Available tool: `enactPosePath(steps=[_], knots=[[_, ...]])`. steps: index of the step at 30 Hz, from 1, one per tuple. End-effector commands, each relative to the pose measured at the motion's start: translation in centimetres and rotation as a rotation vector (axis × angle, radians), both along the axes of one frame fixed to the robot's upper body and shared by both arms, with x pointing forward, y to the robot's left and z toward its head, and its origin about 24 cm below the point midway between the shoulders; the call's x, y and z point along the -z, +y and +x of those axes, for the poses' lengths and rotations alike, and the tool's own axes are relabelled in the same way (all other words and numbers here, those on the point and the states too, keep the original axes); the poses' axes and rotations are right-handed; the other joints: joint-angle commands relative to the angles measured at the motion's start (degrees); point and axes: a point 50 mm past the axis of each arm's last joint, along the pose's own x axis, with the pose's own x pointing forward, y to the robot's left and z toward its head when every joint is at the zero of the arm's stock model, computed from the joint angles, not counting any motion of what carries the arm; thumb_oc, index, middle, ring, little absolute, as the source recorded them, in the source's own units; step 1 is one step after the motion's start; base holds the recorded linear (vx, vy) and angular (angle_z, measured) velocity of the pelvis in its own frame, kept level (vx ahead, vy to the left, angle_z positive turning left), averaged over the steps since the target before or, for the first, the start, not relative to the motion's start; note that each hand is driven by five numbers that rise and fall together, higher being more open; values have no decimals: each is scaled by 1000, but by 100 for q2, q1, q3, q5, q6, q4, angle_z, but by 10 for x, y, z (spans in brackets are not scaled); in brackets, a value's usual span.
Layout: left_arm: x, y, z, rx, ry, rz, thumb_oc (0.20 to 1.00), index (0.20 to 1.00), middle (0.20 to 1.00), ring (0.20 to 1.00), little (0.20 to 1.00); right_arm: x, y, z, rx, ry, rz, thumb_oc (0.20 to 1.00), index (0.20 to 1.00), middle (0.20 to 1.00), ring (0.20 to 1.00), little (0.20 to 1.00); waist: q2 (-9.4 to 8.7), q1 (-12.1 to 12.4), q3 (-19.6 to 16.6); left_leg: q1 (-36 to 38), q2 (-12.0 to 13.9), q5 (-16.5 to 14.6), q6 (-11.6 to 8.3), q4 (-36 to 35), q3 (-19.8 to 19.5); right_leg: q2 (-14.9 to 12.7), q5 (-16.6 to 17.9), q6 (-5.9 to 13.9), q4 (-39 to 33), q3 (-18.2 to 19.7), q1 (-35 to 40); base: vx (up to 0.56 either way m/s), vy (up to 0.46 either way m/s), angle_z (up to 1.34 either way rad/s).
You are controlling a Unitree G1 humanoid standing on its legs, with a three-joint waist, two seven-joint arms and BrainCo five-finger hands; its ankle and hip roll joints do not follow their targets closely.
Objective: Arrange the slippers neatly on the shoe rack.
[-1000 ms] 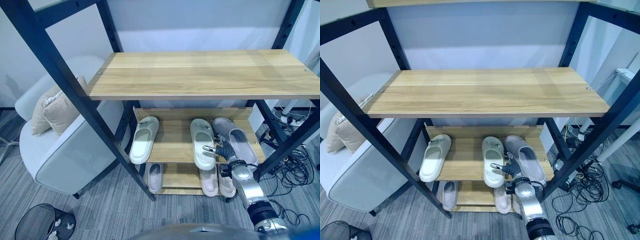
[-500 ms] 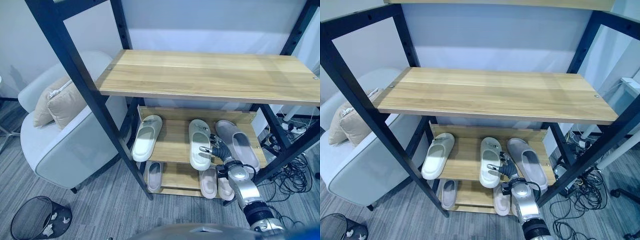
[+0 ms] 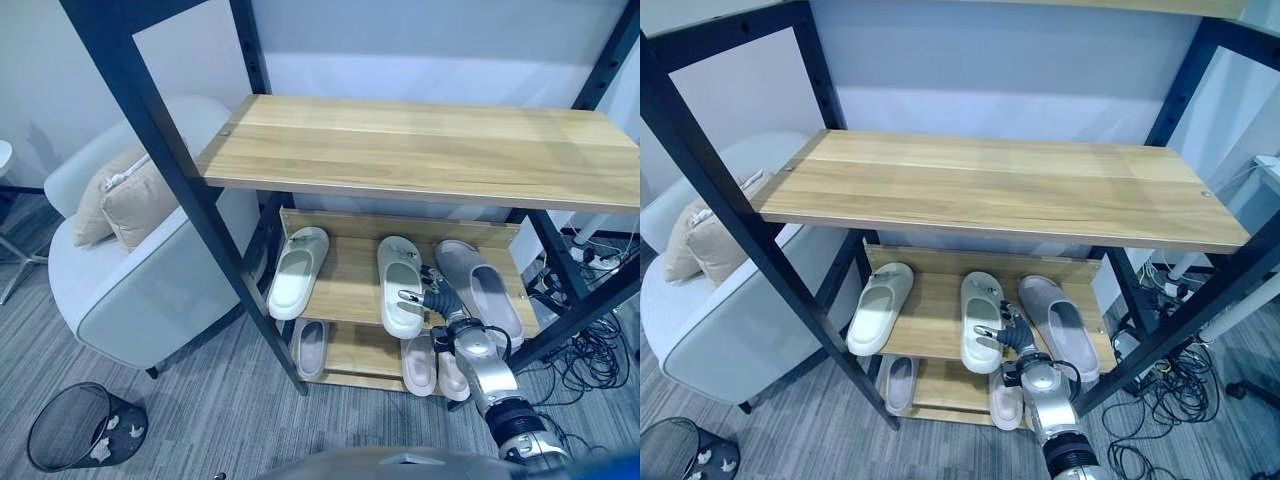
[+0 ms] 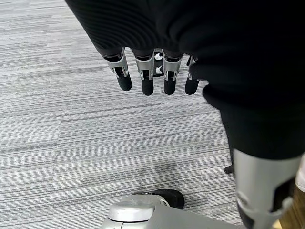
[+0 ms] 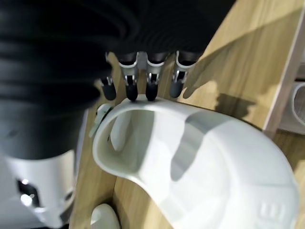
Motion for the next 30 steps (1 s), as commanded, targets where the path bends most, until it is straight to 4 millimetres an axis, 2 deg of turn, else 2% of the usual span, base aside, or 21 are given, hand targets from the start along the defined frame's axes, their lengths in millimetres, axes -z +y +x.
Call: enactPosePath(steps=[1, 19, 30], knots=[[8, -59, -7, 35, 55, -143, 1000, 1000, 1000, 1000, 1000, -21, 14, 20, -19, -97, 41, 1000, 1000, 1000, 1000, 1000, -131, 191, 188, -30, 11, 77, 208, 38, -294, -511, -184, 319, 62, -210, 323, 14, 14, 5], [8, -59, -14, 37, 67, -136, 1000, 1000, 1000, 1000, 1000, -24, 32, 31, -23, -98, 99, 1000, 1000, 1000, 1000, 1000, -145, 363, 206, -120, -27, 139, 208, 38, -389, -561, -200, 353, 62, -355, 324, 3, 7, 2], [8, -61, -17, 33, 79, -144, 1000, 1000, 1000, 1000, 1000, -22, 50, 25, -7, -77, 168, 1000, 1000, 1000, 1000, 1000, -122, 383, 191, -135, -74, 169, 233, 38, -437, -630, -231, 396, 62, -434, 378, 5, 12, 4]])
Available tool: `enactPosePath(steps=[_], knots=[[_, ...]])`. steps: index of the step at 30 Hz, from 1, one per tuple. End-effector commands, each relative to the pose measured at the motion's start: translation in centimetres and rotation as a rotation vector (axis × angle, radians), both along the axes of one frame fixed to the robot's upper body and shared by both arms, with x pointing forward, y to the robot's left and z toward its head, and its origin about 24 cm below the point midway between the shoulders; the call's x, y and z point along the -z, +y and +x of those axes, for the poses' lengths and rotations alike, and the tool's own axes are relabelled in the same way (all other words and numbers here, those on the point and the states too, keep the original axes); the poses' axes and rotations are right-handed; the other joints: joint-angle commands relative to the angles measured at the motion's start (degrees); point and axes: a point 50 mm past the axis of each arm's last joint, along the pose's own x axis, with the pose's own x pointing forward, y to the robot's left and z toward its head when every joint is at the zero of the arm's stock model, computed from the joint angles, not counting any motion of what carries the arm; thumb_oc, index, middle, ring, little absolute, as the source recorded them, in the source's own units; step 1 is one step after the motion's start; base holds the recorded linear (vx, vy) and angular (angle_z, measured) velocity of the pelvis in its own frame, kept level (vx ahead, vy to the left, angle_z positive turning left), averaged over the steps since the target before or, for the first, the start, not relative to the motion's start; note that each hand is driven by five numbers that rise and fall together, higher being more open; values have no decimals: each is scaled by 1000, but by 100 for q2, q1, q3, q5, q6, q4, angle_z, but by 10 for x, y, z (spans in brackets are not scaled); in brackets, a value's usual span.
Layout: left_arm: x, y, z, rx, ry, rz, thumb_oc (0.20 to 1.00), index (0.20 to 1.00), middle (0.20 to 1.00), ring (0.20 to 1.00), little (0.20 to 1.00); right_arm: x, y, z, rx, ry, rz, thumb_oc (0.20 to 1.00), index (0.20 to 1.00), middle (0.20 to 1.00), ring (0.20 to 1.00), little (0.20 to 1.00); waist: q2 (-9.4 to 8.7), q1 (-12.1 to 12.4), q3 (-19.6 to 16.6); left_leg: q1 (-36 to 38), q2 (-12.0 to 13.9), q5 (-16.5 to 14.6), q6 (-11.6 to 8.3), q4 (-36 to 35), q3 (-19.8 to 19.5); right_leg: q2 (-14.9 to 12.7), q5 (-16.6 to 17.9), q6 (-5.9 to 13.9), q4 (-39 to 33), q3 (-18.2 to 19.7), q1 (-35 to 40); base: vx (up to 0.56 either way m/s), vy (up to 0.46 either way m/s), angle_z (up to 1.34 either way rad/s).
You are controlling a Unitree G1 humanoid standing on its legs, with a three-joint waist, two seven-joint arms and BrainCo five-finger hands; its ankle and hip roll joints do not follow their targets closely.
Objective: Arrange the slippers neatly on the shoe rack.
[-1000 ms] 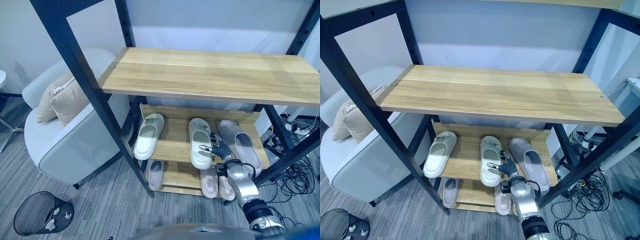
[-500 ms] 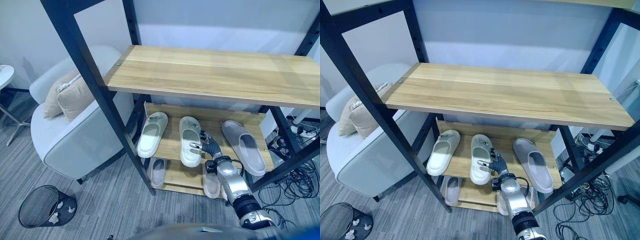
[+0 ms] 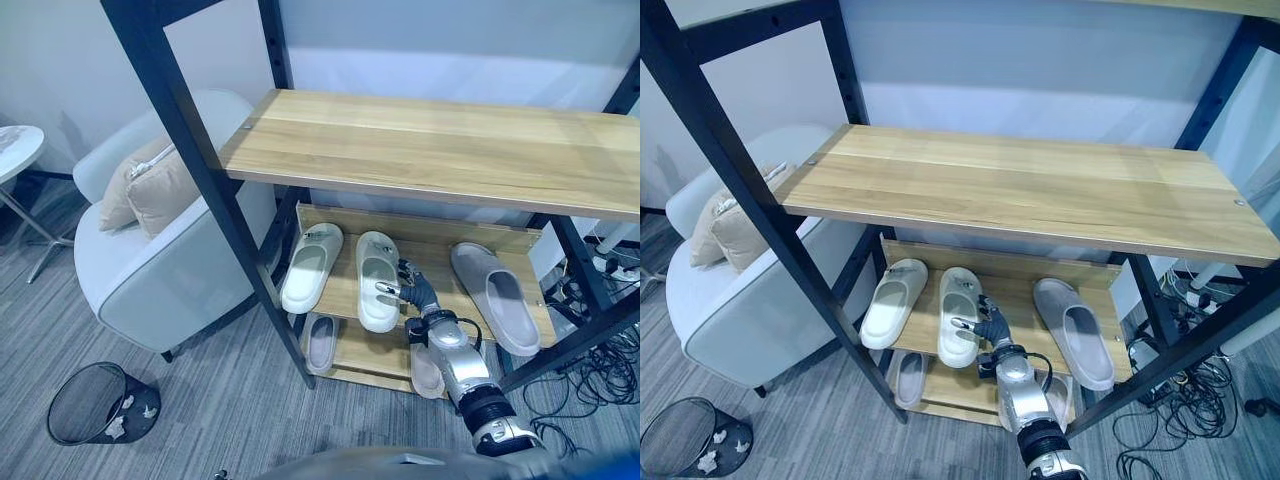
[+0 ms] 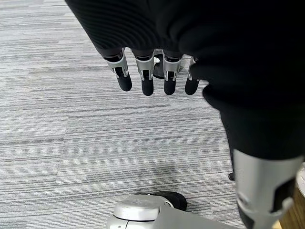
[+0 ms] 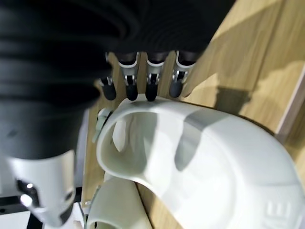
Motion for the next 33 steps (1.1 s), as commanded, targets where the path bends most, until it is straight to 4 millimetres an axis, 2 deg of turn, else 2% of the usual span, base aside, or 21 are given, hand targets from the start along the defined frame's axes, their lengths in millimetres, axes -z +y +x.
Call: enactPosePath(steps=[1, 12, 25, 30, 33], knots=[[8, -60, -17, 32, 93, -143, 1000, 1000, 1000, 1000, 1000, -19, 13, 14, 12, -77, 87, 1000, 1000, 1000, 1000, 1000, -136, 194, 178, -31, -29, 115, 233, 37, -261, -573, -220, 397, 62, -239, 382, 3, 19, 3], [8, -58, -25, 35, 110, -145, 1000, 1000, 1000, 1000, 1000, -17, 12, 16, 35, -72, 94, 1000, 1000, 1000, 1000, 1000, -103, 233, 138, -52, -69, 144, 246, 37, -313, -623, -234, 432, 62, -323, 421, 2, 6, 2], [8, -60, -24, 55, 113, -152, 1000, 1000, 1000, 1000, 1000, -16, 30, 18, 53, -45, 158, 1000, 1000, 1000, 1000, 1000, -57, 265, 90, 32, -121, 123, 284, 37, -322, -655, -258, 433, 62, -356, 519, 2, 0, 0], [8, -58, -27, 49, 123, -146, 1000, 1000, 1000, 1000, 1000, -17, 26, 16, 66, -59, 142, 1000, 1000, 1000, 1000, 1000, -69, 245, 85, 66, -124, 114, 293, 37, -307, -663, -256, 430, 62, -364, 545, 0, 0, 0], [8, -58, -30, 51, 135, -144, 1000, 1000, 1000, 1000, 1000, -11, 21, 10, 86, -36, 142, 1000, 1000, 1000, 1000, 1000, -86, 198, 57, 117, -115, 86, 292, 37, -256, -653, -254, 423, 62, -340, 574, 3, -11, 4]])
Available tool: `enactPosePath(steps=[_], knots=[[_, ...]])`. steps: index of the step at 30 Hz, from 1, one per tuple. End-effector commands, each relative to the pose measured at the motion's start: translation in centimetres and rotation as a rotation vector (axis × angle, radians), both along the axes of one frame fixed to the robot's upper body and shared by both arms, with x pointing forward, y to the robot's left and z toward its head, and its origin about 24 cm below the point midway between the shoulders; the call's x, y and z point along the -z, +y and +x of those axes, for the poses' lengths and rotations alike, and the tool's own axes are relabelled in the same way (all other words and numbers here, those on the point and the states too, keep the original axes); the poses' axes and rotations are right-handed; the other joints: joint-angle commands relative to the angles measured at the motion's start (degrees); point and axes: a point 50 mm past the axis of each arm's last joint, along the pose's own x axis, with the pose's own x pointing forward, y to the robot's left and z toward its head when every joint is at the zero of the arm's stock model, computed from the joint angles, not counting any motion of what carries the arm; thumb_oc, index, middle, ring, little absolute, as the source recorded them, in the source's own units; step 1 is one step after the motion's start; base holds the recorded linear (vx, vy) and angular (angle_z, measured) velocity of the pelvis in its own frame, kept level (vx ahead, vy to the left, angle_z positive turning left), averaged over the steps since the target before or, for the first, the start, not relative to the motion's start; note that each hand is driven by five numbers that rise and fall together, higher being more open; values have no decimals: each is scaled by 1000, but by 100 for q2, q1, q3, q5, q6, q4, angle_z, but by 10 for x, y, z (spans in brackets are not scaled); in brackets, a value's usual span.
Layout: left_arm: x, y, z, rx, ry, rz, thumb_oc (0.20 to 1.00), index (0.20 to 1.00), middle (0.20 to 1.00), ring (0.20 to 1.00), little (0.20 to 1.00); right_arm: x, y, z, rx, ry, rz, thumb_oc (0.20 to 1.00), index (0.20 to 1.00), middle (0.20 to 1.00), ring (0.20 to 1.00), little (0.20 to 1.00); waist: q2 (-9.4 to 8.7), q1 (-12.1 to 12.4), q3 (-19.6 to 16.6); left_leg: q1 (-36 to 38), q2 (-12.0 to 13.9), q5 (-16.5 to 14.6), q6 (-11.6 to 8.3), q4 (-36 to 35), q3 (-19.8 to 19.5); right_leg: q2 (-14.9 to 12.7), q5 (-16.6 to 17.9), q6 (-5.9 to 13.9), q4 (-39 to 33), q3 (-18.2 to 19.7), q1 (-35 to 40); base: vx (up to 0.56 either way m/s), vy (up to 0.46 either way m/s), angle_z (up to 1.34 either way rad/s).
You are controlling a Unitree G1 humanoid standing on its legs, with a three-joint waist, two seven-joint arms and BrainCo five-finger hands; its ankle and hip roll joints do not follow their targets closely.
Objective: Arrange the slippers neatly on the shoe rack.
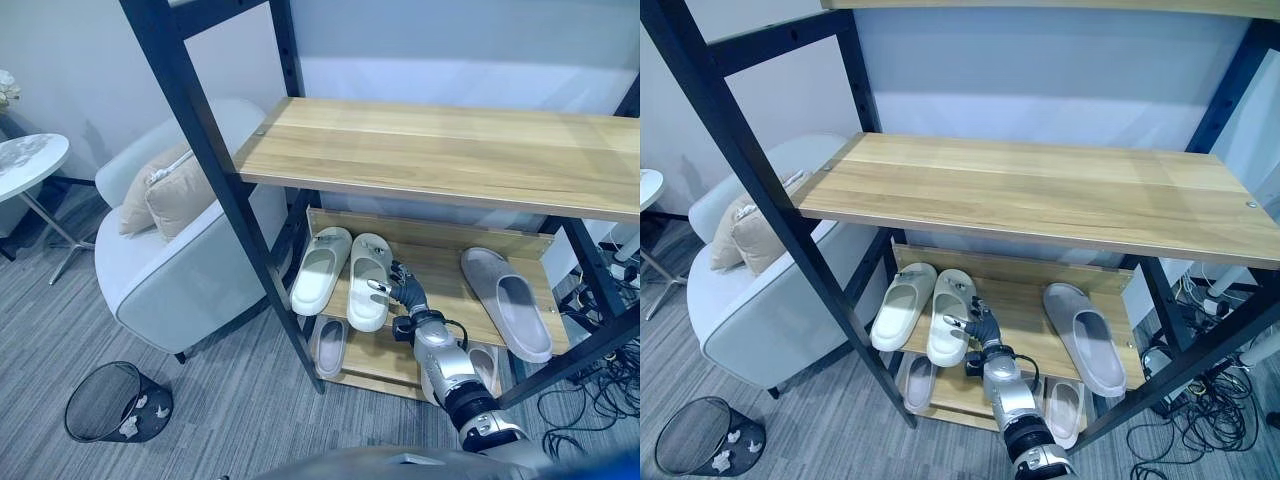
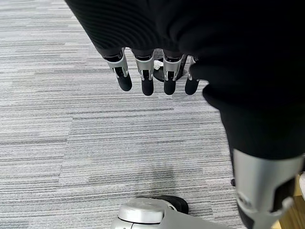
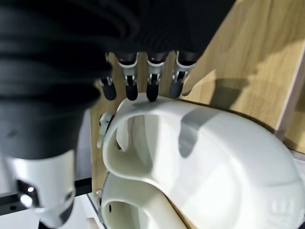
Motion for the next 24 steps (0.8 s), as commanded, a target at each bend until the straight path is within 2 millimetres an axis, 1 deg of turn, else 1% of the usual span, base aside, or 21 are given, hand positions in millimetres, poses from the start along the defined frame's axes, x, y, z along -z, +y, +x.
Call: enactPosePath(steps=[1, 6, 9, 11, 13, 15, 20, 22, 24], knots=[[7, -55, -24, 42, 122, -133, 1000, 1000, 1000, 1000, 1000, -17, 7, 9, 33, -78, 70, 1000, 1000, 1000, 1000, 1000, -209, 167, 131, 78, -30, 46, 262, 36, -120, -559, -224, 363, 62, -216, 453, 0, 0, 0], [7, -56, -19, 39, 112, -132, 1000, 1000, 1000, 1000, 1000, -13, 1, -1, 28, -80, 61, 1000, 1000, 1000, 1000, 1000, -233, 98, 107, 98, -22, 35, 263, 36, -83, -555, -214, 353, 62, -171, 453, 0, 0, 0], [7, -56, -18, 38, 108, -126, 1000, 1000, 1000, 1000, 1000, -5, -2, -9, 43, -45, 73, 1000, 1000, 1000, 1000, 1000, -264, 60, 89, 114, -16, 26, 264, 36, -61, -547, -204, 342, 62, -153, 468, -10, 3, -2], [7, -56, -19, 31, 111, -125, 1000, 1000, 1000, 1000, 1000, 1, -1, -15, 48, -15, 87, 1000, 1000, 1000, 1000, 1000, -281, 36, 69, 136, -5, 12, 260, 36, -47, -533, -197, 332, 62, -123, 465, -9, 10, -5], [7, -56, -18, 31, 109, -124, 1000, 1000, 1000, 1000, 1000, 8, 3, -22, 34, 13, 101, 1000, 1000, 1000, 1000, 1000, -299, 32, 52, 144, 0, 9, 259, 36, -49, -534, -193, 330, 62, -112, 460, -2, 14, -6], [7, -55, -19, 32, 112, -123, 1000, 1000, 1000, 1000, 1000, 10, 6, -23, 24, 22, 108, 1000, 1000, 1000, 1000, 1000, -315, 44, 36, 140, 2, 6, 257, 36, -50, -534, -193, 331, 62, -103, 454, 1, 3, -3], [6, -52, -22, 26, 122, -113, 1000, 1000, 1000, 1000, 1000, 10, 19, -25, -29, 32, 123, 1000, 1000, 1000, 1000, 1000, -336, 58, 21, 134, 23, 12, 247, 36, -44, -525, -192, 324, 62, -87, 439, 0, 0, 0], [6, -50, -25, 19, 128, -110, 1000, 1000, 1000, 1000, 1000, 10, 28, -26, -36, 46, 165, 1000, 1000, 1000, 1000, 1000, -334, 61, 12, 138, 32, 19, 245, 36, -36, -521, -189, 321, 62, -85, 444, 0, 0, 0], [6, -49, -26, 17, 129, -108, 1000, 1000, 1000, 1000, 1000, 10, 31, -27, -37, 50, 178, 1000, 1000, 1000, 1000, 1000, -334, 60, 10, 135, 32, 20, 244, 36, -35, -525, -196, 322, 62, -84, 448, 0, 0, 0]])
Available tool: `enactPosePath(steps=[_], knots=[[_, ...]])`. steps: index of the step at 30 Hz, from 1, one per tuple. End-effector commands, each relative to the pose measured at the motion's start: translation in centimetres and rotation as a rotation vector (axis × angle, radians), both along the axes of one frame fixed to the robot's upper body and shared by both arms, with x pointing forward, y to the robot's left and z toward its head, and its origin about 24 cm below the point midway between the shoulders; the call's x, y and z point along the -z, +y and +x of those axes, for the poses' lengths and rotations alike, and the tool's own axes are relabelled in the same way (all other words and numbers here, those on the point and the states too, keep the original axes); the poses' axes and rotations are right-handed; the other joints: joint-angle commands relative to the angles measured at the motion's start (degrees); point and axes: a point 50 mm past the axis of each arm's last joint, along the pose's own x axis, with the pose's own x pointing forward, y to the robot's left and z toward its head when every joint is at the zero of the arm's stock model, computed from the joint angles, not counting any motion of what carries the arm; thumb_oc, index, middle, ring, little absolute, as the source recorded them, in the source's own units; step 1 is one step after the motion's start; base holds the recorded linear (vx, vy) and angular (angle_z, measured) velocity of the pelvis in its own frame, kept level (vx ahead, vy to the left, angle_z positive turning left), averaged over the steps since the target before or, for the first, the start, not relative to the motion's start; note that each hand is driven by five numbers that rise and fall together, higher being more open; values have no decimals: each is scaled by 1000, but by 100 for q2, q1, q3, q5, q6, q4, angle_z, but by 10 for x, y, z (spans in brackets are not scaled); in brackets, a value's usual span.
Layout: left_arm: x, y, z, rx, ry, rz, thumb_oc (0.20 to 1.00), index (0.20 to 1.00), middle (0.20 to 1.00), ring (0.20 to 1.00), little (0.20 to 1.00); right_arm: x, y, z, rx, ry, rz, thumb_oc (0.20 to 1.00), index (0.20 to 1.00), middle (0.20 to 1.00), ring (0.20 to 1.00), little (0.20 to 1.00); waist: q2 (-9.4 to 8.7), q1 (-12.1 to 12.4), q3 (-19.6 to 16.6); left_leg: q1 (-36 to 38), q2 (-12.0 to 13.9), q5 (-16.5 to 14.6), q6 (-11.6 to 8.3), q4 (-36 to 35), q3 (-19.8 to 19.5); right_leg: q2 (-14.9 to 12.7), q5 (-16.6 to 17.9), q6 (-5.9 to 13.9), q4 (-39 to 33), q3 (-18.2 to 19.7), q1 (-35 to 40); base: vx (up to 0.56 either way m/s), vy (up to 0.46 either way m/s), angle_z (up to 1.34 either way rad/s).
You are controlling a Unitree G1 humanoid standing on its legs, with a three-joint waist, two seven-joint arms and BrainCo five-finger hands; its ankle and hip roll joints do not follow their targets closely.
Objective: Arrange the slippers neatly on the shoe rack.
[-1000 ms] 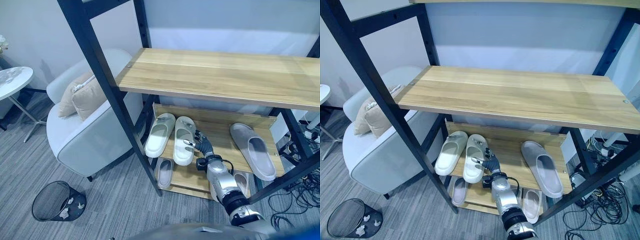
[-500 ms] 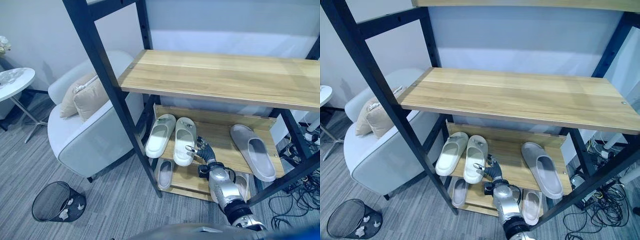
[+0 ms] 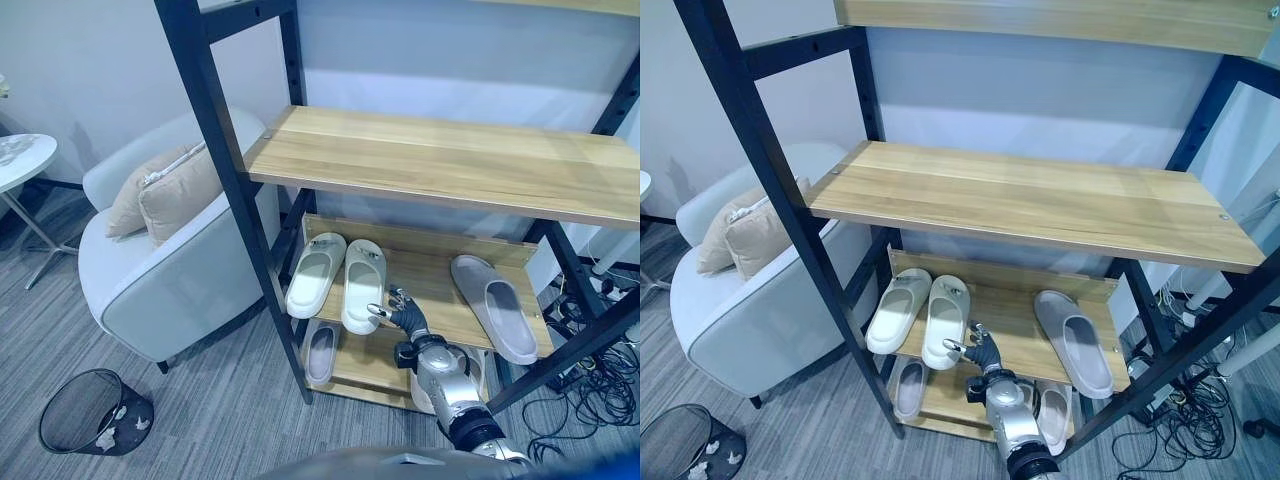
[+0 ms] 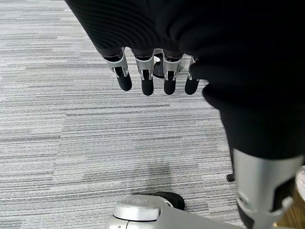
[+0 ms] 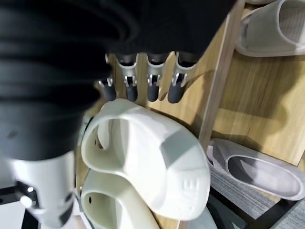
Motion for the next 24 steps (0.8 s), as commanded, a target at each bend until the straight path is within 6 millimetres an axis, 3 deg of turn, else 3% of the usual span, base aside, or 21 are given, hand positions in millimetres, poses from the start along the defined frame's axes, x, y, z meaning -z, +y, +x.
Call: enactPosePath(steps=[1, 14, 20, 24], knots=[[7, -57, -22, 8, 105, -134, 1000, 1000, 1000, 1000, 1000, -13, 31, 5, 14, -35, 149, 1000, 1000, 1000, 1000, 1000, -58, 102, 121, -10, 33, 22, 243, 38, -154, -527, -198, 323, 61, -173, 351, 0, 0, 0], [7, -51, -18, 18, 102, -139, 1000, 1000, 1000, 1000, 1000, -22, 63, 10, -122, -56, 151, 1000, 1000, 1000, 1000, 1000, -54, 138, 136, -23, 3, 76, 259, 38, -156, -554, -183, 342, 61, -197, 372, 0, 0, 0], [7, -49, -22, 8, 117, -131, 1000, 1000, 1000, 1000, 1000, -23, 57, 11, -85, -73, 135, 1000, 1000, 1000, 1000, 1000, -77, 115, 131, -38, -13, 88, 263, 38, -153, -567, -174, 354, 61, -203, 374, 0, 0, 0], [7, -48, -23, -11, 114, -128, 1000, 1000, 1000, 1000, 1000, -21, 32, 10, 12, -103, 65, 1000, 1000, 1000, 1000, 1000, -77, 41, 119, -36, -14, 89, 262, 38, -111, -567, -157, 347, 61, -167, 368, 0, 0, 0]])
